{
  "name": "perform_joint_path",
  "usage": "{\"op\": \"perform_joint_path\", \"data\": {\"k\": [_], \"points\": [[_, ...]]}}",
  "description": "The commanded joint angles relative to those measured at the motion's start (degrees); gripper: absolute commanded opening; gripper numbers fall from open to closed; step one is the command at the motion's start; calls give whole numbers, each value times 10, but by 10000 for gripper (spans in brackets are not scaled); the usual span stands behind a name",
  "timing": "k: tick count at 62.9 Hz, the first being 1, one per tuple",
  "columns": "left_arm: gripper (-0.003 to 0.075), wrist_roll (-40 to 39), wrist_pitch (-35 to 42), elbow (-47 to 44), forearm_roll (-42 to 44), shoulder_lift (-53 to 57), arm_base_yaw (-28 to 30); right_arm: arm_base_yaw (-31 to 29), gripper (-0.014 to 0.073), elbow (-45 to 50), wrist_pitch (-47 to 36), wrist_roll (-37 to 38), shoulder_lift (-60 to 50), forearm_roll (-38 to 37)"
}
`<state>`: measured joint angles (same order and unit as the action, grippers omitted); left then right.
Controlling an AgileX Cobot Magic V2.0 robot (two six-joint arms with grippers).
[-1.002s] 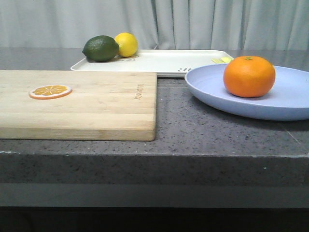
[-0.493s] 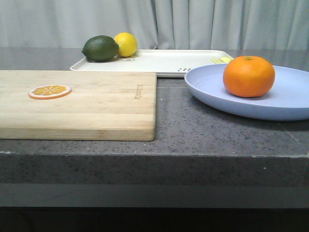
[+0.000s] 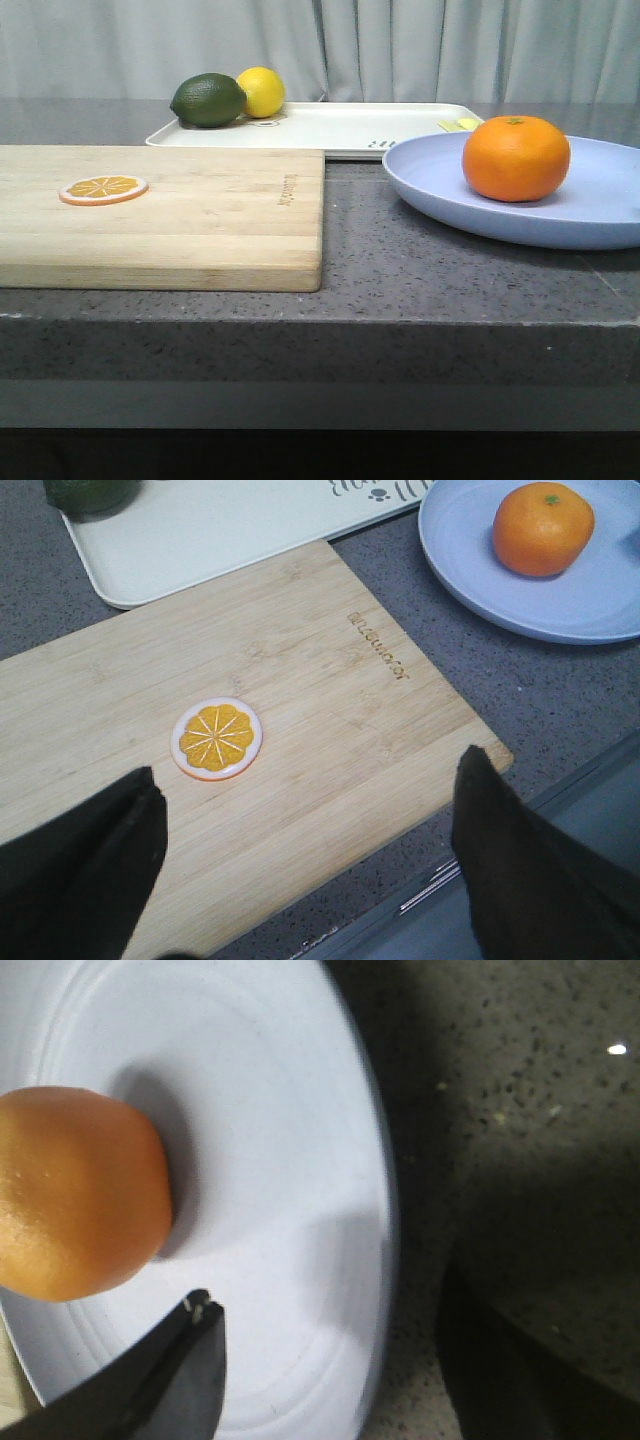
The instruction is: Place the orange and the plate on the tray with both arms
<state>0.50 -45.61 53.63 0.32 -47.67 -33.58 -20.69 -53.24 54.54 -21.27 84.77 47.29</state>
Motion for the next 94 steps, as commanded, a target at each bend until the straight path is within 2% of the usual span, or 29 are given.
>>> {"op": "perform_joint_path", "data": {"k": [1, 6, 18, 44, 66, 73, 83, 94], "points": [[563, -5, 48, 14, -3, 0, 0, 5, 463, -14, 1, -9, 1, 35], [563, -5, 48, 14, -3, 0, 0, 5, 421, -14, 1, -9, 8, 35], [563, -5, 48, 14, -3, 0, 0, 5, 238, -14, -8, -9, 8, 39], [563, -5, 48, 14, -3, 0, 0, 4, -74, -14, -14, -9, 8, 44], [563, -5, 48, 14, -3, 0, 0, 4, -67, -14, 0, -9, 8, 56], [563, -5, 48, 14, -3, 0, 0, 5, -67, -19, 9, -7, 7, 81], [563, -5, 45, 14, -3, 0, 0, 20, -67, -56, 12, 49, 7, 97], [563, -5, 42, 14, -3, 0, 0, 67, -67, -130, -21, 95, 11, 92]]}}
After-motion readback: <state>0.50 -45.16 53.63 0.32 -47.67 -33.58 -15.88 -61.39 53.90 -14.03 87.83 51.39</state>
